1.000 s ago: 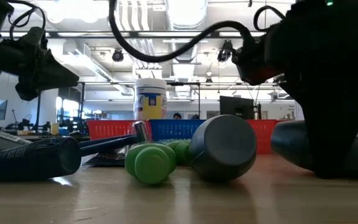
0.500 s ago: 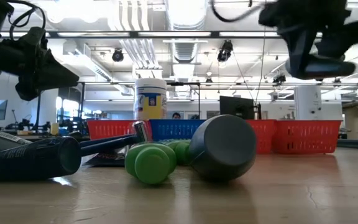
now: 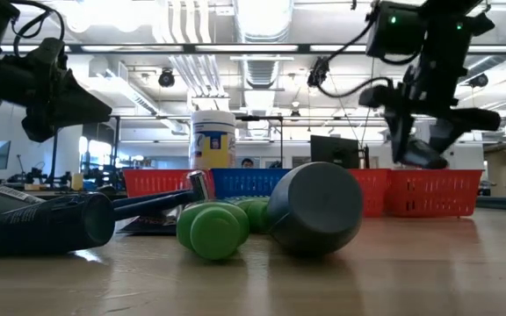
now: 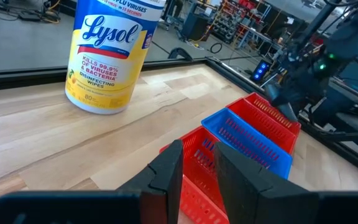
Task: Pick & Place Travel size toiletries
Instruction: Put the deodorant into the right red bin
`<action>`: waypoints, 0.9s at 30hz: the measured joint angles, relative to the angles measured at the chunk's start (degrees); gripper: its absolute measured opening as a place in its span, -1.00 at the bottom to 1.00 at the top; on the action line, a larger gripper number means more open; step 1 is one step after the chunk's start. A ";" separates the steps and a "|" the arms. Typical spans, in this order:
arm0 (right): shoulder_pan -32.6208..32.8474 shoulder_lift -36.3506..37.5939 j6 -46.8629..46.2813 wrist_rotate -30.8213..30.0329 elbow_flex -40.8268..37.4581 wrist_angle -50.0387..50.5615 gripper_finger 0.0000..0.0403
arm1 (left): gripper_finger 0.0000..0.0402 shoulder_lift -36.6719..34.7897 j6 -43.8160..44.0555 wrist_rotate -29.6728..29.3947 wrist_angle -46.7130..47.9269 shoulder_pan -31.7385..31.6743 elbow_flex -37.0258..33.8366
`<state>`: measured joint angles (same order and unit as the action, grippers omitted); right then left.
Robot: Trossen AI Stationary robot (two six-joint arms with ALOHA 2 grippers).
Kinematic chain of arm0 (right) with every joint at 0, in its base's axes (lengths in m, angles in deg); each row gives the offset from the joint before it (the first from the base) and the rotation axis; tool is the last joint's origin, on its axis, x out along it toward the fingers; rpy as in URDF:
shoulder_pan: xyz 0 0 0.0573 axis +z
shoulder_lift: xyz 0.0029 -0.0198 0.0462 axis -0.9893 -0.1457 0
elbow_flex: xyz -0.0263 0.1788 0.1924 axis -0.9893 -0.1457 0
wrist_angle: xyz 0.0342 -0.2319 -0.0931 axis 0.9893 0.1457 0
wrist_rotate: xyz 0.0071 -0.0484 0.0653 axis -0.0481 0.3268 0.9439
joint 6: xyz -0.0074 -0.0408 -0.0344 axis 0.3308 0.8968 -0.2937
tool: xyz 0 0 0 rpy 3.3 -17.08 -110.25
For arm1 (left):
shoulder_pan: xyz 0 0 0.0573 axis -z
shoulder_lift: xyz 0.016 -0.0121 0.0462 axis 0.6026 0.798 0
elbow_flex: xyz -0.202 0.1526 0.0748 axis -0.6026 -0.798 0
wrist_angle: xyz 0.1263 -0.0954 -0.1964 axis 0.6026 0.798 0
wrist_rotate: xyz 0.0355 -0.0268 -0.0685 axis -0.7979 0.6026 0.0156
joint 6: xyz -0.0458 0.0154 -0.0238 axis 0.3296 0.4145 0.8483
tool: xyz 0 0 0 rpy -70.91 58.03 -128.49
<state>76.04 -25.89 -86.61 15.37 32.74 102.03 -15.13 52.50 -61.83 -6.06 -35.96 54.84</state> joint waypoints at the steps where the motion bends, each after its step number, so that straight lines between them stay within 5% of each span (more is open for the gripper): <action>1: -0.12 -0.67 0.66 0.09 0.00 0.95 0.07 | -0.52 0.01 0.00 0.00 0.00 0.02 0.00; 16: 1.46 -3.15 6.05 -1.79 6.43 3.05 0.71 | -0.52 0.00 -0.01 0.00 0.00 0.01 0.00; 27: 10.98 -14.38 2.32 5.75 20.00 3.00 0.61 | -0.52 0.00 -0.01 0.00 0.00 0.00 0.00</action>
<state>87.02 -40.27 -84.28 21.12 52.75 105.03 -15.13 52.49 -61.83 -6.06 -35.96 54.84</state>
